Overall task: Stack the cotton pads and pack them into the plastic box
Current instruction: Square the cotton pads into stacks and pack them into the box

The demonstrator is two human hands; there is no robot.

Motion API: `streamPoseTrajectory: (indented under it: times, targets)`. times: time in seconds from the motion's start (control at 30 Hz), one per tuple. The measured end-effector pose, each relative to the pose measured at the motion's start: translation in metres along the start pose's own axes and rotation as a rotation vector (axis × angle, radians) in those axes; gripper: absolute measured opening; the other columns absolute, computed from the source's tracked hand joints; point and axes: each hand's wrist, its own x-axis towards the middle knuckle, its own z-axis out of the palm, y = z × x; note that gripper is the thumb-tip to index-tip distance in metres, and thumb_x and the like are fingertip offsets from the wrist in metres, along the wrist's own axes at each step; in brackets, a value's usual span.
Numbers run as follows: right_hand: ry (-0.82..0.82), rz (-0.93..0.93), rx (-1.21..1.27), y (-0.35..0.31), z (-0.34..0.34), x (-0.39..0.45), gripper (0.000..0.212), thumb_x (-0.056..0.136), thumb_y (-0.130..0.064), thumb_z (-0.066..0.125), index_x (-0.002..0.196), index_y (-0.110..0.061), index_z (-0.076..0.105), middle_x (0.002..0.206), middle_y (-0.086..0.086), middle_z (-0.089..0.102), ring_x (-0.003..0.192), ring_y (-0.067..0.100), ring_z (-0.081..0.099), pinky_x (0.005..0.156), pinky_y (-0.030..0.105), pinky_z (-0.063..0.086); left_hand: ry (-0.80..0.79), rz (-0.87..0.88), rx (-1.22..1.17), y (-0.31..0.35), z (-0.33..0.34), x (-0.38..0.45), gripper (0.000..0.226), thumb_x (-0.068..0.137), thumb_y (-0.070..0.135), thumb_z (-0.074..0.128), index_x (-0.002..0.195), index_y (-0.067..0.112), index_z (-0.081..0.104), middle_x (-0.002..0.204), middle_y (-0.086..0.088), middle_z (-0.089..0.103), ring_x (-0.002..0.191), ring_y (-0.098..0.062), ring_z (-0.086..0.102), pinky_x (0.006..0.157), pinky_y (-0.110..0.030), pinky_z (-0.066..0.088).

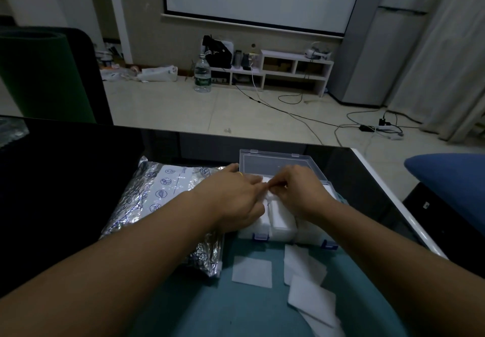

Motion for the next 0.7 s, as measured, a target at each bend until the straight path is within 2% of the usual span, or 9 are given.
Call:
streamPoseTrajectory:
  times: [0.03,0.1,0.27,0.37,0.47,0.6,0.7]
  targets:
    - [0.002,-0.011,-0.009,0.000,0.000,-0.001,0.022,0.097,-0.018,0.055,0.110,-0.017,0.072,0.110,-0.001,0.069,0.088,0.005,0.056,0.083,0.021,0.046,-0.014,0.005,0.007,0.002,0.001,-0.001,0.070,0.089,0.044,0.011,0.146,0.016,0.039,0.155,-0.009,0.037,0.140,-0.020,0.039,0.121,-0.044,0.014]
    - [0.017,-0.018,-0.022,0.001,0.000,-0.001,0.022,0.096,-0.019,0.057,0.112,-0.017,0.072,0.115,-0.001,0.067,0.096,0.008,0.057,0.087,0.024,0.046,-0.041,0.003,0.011,0.005,0.002,-0.001,0.072,0.088,0.044,0.009,0.146,0.013,0.038,0.156,-0.010,0.035,0.142,-0.020,0.035,0.120,-0.043,0.013]
    - [0.015,-0.030,-0.019,0.004,0.000,0.001,0.021,0.091,-0.025,0.064,0.110,-0.019,0.073,0.117,0.000,0.064,0.104,0.012,0.057,0.091,0.030,0.048,-0.027,-0.013,0.006,0.003,0.005,0.002,0.074,0.087,0.048,0.004,0.132,0.014,0.052,0.147,-0.009,0.048,0.132,-0.021,0.047,0.116,-0.044,0.018]
    - [-0.041,-0.067,-0.045,0.001,-0.004,0.005,0.022,0.091,-0.026,0.065,0.112,-0.021,0.071,0.119,0.000,0.063,0.102,0.009,0.055,0.087,0.025,0.046,-0.045,-0.025,-0.022,0.002,0.005,0.003,0.067,0.091,0.046,0.009,0.133,0.016,0.052,0.149,-0.007,0.046,0.135,-0.019,0.044,0.118,-0.044,0.015]
    - [-0.103,-0.062,-0.069,-0.003,-0.005,0.009,0.023,0.091,-0.025,0.064,0.114,-0.022,0.069,0.124,0.000,0.061,0.108,0.012,0.055,0.091,0.027,0.046,-0.048,-0.034,-0.062,0.001,0.007,0.005,0.055,0.098,0.042,0.017,0.134,0.019,0.052,0.147,-0.004,0.047,0.133,-0.018,0.044,0.118,-0.046,0.018]
    - [-0.139,-0.068,-0.134,-0.007,-0.007,0.011,0.025,0.094,-0.023,0.061,0.117,-0.020,0.068,0.124,0.002,0.061,0.109,0.014,0.055,0.086,0.022,0.041,-0.091,-0.072,-0.097,0.000,0.007,0.008,0.065,0.091,0.047,0.011,0.133,0.021,0.054,0.144,-0.004,0.051,0.131,-0.018,0.047,0.115,-0.047,0.024]
    - [-0.151,-0.069,-0.155,-0.010,-0.008,0.010,0.025,0.094,-0.023,0.060,0.118,-0.020,0.067,0.125,0.002,0.060,0.109,0.014,0.055,0.090,0.025,0.044,-0.104,-0.074,-0.121,0.000,0.007,0.006,0.055,0.099,0.042,0.019,0.140,0.019,0.047,0.149,-0.006,0.045,0.135,-0.019,0.044,0.115,-0.047,0.026]
